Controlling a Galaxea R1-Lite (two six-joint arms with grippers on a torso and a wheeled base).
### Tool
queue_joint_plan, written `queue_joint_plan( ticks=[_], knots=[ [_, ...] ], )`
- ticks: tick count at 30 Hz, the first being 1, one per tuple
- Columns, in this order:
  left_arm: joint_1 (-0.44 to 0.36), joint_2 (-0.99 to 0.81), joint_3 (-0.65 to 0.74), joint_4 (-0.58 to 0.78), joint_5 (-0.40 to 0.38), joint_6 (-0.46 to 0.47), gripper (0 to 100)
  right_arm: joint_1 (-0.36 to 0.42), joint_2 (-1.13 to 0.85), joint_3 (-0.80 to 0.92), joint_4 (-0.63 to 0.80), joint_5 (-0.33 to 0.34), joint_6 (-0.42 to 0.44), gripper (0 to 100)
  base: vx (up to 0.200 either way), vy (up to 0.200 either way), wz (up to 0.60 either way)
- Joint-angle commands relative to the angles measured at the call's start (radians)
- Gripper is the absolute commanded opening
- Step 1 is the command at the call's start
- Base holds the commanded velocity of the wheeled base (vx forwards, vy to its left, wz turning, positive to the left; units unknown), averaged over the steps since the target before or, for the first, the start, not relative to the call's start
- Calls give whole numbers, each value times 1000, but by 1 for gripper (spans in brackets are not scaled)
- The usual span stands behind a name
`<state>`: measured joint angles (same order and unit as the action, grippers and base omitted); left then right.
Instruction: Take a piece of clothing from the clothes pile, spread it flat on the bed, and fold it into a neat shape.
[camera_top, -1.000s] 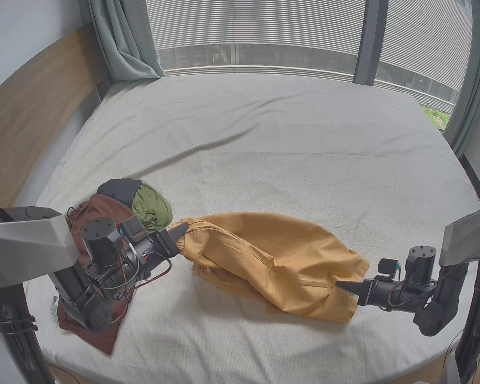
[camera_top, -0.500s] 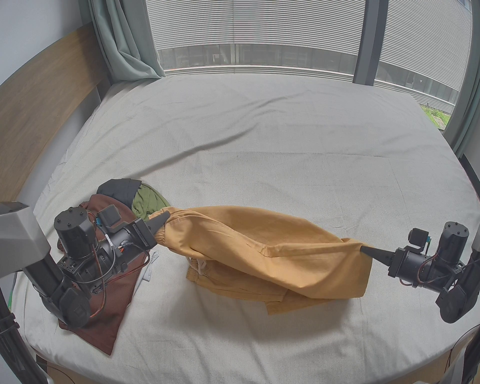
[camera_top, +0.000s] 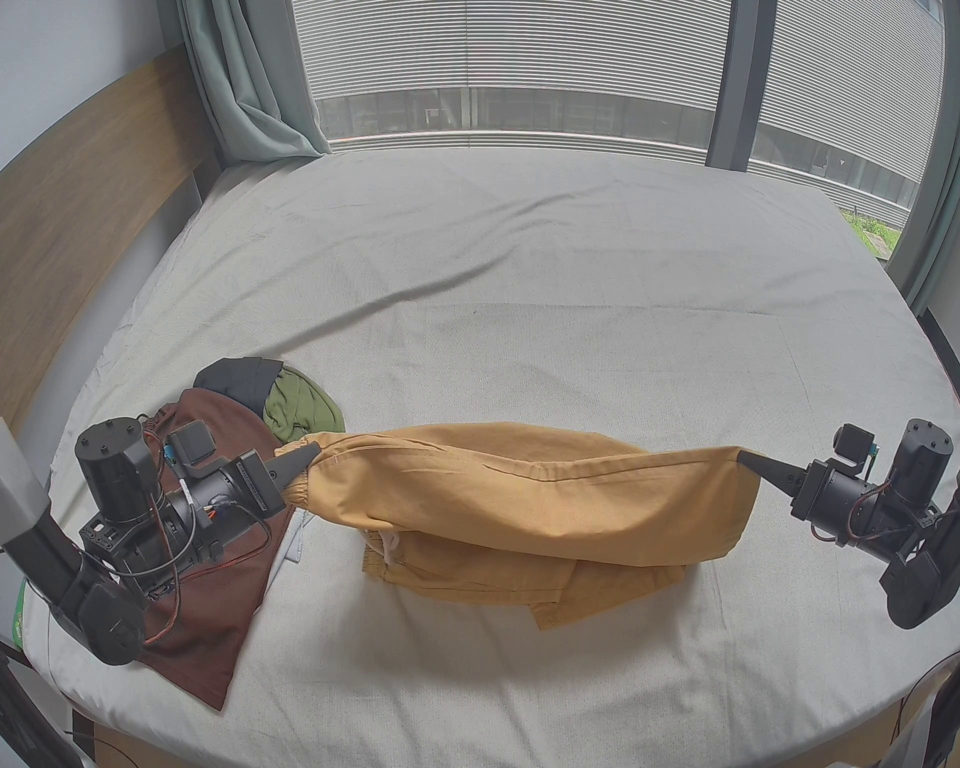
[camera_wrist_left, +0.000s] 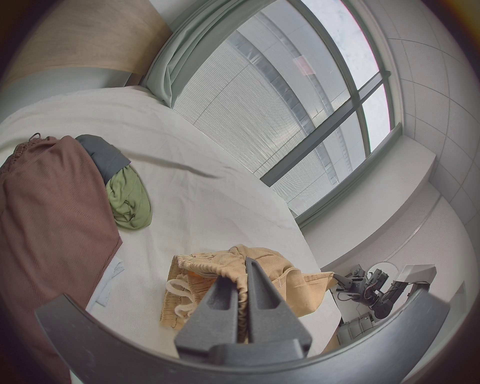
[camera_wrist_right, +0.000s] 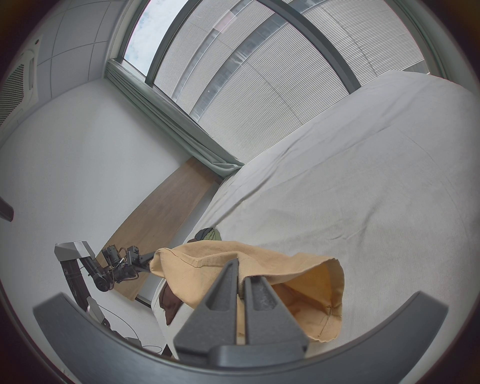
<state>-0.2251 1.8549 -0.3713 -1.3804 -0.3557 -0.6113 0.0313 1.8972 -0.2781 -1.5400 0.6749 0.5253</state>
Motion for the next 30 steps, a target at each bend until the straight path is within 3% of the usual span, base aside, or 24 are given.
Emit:
queue_joint_plan(
  ticks=[1,6,14,25,26,30],
  knots=[
    [-13,-13,-3,6,3,1,0,4,49,8,0,0,-2,0,0,0,0],
    [-17,53,-35,-19,11,-1,0,48,89,22,0,-1,-2,0,0,0,0],
    [-34,233,-60,-170,49,2,0,93,164,45,-2,-1,-1,0,0,0,0],
    [-36,236,-72,-170,67,2,0,118,189,54,-2,3,-1,0,0,0,0],
    [-36,236,-72,-170,67,2,0,119,195,54,-2,3,-2,100,0,0,0],
    [-36,233,-72,-170,67,2,0,130,209,43,-3,3,-4,100,0,0,0]
  ],
)
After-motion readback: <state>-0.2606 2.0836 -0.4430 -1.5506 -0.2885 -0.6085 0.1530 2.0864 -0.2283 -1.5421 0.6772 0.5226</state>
